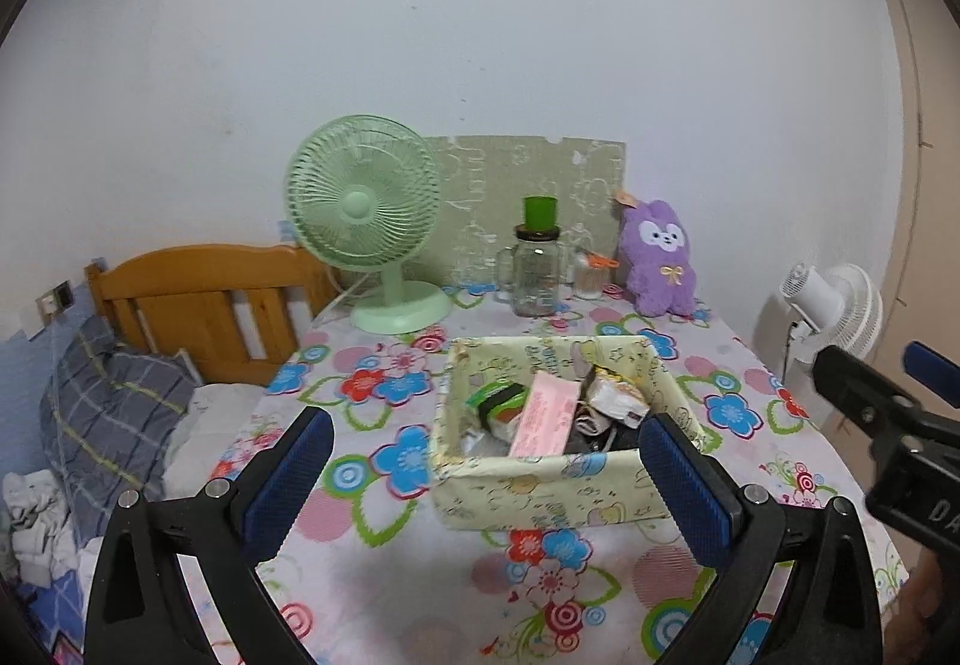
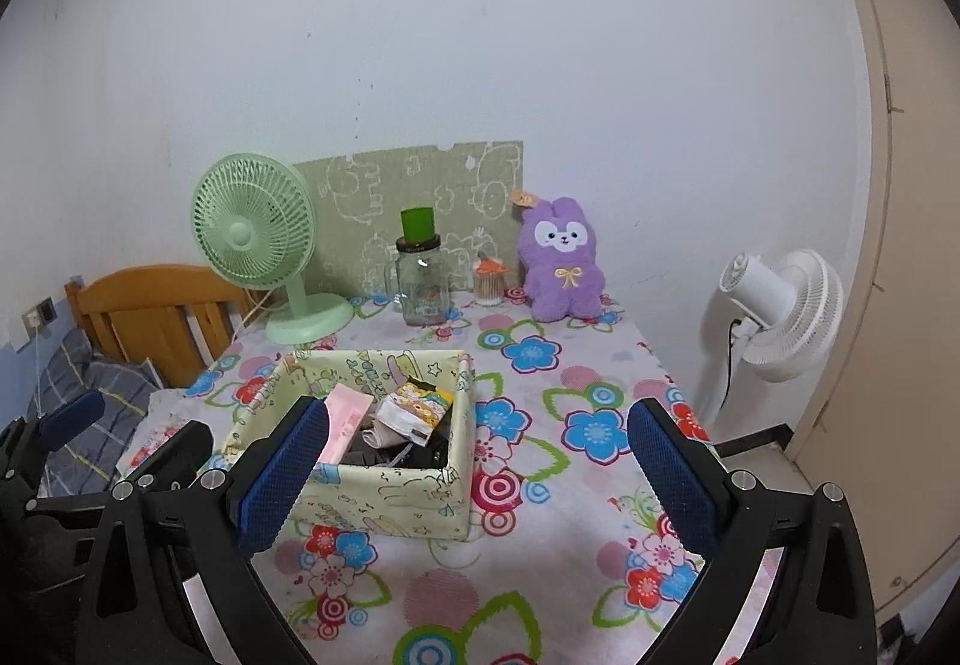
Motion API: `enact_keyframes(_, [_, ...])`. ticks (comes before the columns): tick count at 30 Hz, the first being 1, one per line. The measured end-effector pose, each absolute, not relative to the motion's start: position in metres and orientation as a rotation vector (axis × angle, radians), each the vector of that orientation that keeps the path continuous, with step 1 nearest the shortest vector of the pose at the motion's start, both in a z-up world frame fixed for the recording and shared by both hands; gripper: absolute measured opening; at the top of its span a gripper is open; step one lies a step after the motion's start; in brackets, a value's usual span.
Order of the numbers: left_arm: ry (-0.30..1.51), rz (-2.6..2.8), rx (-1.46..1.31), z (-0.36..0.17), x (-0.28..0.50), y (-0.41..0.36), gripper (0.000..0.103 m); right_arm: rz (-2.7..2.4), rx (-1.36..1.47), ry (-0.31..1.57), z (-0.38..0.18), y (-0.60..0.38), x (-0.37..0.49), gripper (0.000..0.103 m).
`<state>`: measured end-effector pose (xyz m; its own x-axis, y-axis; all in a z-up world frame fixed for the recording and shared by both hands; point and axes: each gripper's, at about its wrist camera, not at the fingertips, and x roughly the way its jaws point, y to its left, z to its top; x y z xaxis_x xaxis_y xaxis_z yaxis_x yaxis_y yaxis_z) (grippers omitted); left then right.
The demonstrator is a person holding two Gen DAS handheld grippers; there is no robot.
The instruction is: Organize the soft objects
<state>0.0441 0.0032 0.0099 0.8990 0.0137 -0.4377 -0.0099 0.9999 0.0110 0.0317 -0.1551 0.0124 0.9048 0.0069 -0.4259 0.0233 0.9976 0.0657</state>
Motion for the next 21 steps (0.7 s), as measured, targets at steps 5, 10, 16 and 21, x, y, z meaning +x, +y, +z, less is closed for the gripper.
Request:
enact_keyframes(5, [0.438,0.01,-0.001,0.014,0.024,0.008,0.103,-0.012,0.073,0.424,0.015,-0.158,0.016,0.103])
enact_keyframes(10, [0.425,0.006,-0.009,0.016,0.012,0.01,0.103,-0.017,0.073,0.407,0.015,-0.159,0.001,0.103])
enact_keyframes(16, [0.413,-0.002,-0.009,0.017,0.005,0.008,0.103,-0.024,0.075,0.395,0.016,-0.16,-0.009,0.103])
enact_keyframes(21, [0.403,-0.004,-0.019,0.018,0.002,0.007,0.103,-0.023,0.071,0.405,0.015,-0.161,-0.009,0.103])
